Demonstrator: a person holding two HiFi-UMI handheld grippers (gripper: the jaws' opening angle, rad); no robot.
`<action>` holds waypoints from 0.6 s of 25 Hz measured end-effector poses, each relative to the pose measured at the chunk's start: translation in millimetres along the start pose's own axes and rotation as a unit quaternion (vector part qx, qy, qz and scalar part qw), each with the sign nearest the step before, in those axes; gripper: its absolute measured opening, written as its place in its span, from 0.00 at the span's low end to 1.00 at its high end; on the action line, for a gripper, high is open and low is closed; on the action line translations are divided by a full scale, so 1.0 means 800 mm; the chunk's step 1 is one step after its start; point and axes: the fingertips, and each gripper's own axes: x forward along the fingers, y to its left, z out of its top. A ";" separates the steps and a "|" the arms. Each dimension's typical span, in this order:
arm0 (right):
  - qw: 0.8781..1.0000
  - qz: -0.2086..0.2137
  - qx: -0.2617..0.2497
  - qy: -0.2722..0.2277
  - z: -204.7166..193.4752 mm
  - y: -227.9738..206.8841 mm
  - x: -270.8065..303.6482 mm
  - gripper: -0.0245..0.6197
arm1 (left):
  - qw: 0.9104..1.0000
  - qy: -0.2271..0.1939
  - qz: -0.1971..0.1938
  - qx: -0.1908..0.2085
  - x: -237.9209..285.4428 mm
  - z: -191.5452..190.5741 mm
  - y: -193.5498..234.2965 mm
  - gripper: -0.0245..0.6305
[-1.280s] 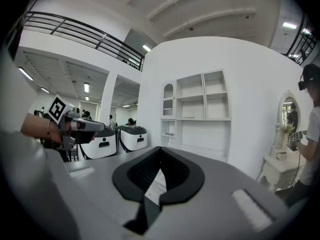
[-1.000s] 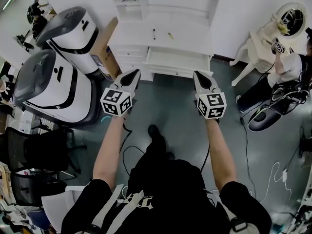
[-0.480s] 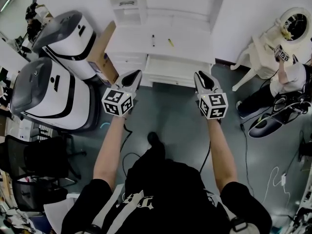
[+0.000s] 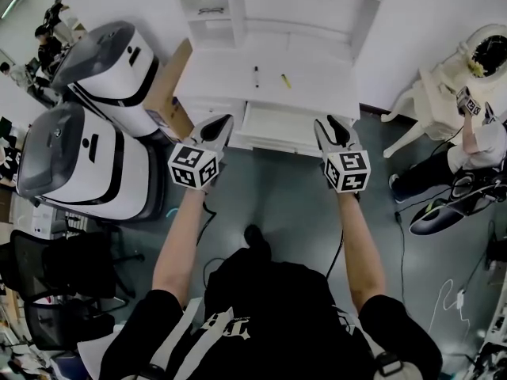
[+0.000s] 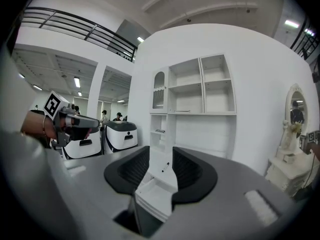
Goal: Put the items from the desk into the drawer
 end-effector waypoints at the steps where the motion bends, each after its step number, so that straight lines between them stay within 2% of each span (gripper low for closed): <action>1: 1.000 0.000 0.000 0.002 0.001 -0.001 0.009 0.27 | 1.000 0.001 -0.001 0.000 0.005 0.000 0.007 0.04; 15: 1.000 -0.024 -0.003 0.016 0.000 -0.002 0.082 0.29 | 1.000 0.006 -0.029 -0.007 0.049 -0.014 0.071 0.04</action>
